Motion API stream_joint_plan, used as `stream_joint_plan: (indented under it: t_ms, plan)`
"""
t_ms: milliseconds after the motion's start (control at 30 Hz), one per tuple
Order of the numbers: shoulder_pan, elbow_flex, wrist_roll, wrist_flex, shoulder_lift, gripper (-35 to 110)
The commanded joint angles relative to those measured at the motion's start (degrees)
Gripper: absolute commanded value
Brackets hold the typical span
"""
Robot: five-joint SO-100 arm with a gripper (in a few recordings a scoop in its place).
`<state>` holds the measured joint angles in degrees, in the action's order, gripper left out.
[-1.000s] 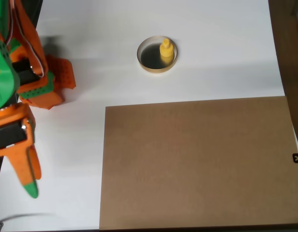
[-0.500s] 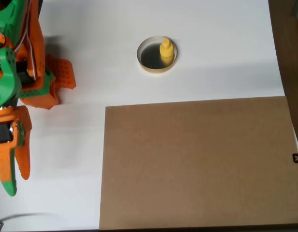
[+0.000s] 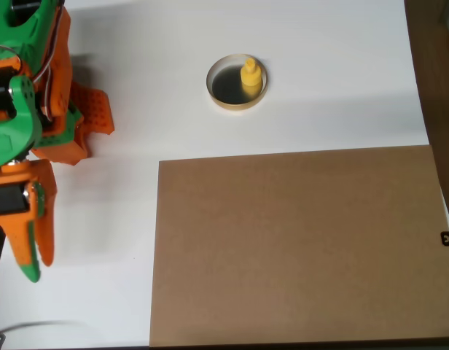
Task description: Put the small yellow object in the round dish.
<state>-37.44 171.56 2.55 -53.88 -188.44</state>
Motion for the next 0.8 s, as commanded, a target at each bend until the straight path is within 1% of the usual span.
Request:
stream_joint_plan:
  t_ms: [0, 133, 167, 200, 267, 367, 400, 467, 600, 767]
  plan:
    - [0.0, 0.2, -0.6, -0.9, -2.2, 14]
    - [-1.0, 0.3, -0.8, -0.7, -2.2, 12]
    - [-1.1, 0.9, 0.4, 1.4, -2.2, 8]
    - [-1.0, 1.8, 2.6, 4.3, -2.2, 0]
    - [-0.4, 2.6, 8.9, 6.2, -2.2, 0]
    - [-0.7, 3.0, 10.2, 7.0, -2.2, 0]
    - [-1.1, 3.0, 9.2, 7.0, -2.2, 0]
    - [-3.3, 2.7, 3.2, 6.9, -2.2, 0]
    - [-3.2, 2.5, -1.7, 6.1, -2.2, 0]
    - [-3.4, 2.5, -2.7, 6.2, -2.2, 2]
